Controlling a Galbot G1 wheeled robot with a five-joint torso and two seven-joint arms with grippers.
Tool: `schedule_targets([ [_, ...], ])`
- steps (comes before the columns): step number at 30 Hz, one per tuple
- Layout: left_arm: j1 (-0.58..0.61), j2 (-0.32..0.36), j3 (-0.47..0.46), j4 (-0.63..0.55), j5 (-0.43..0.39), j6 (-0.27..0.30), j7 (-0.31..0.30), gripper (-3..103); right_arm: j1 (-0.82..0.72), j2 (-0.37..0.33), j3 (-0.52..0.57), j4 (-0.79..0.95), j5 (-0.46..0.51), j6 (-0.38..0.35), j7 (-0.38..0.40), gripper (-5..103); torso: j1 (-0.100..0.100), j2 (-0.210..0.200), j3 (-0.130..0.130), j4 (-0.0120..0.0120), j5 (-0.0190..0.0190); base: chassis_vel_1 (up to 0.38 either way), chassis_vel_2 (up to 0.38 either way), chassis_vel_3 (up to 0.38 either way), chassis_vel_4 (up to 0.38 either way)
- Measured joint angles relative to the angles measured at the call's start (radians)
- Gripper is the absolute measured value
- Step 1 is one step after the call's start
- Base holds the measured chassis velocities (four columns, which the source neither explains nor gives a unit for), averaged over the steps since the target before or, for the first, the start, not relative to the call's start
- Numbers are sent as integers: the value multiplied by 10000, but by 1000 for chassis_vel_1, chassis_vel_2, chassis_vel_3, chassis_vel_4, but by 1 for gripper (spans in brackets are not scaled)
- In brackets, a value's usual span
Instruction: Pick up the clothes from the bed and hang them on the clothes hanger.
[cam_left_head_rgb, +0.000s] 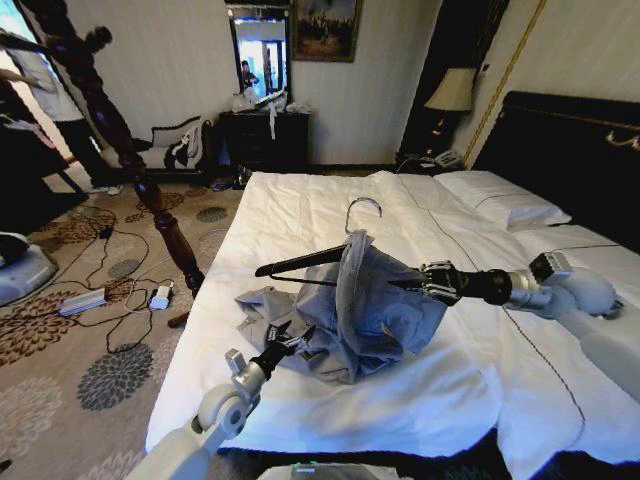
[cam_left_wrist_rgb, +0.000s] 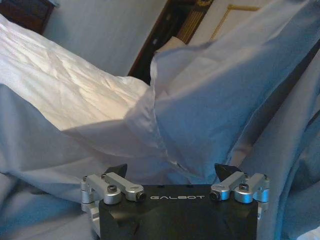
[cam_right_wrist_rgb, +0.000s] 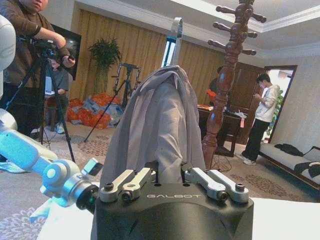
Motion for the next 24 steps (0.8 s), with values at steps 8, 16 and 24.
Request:
schedule_targets([
  [8,-482,-263,372,394,-25,41,96,80,35,-32,-22,40,77,-11,-12,18,0,0,0,0,0,0,0,0,0],
  [16,-534,-293,390,482,-73,-37,203,46,104,8,-84,41,110,-11,-37,18,0,0,0,0,0,0,0,0,0],
  [24,-334,-280,185,445,-48,-151,464,8,125,77,-100,-12,104,-11,-23,18,0,0,0,0,-1,0,0,0,0],
])
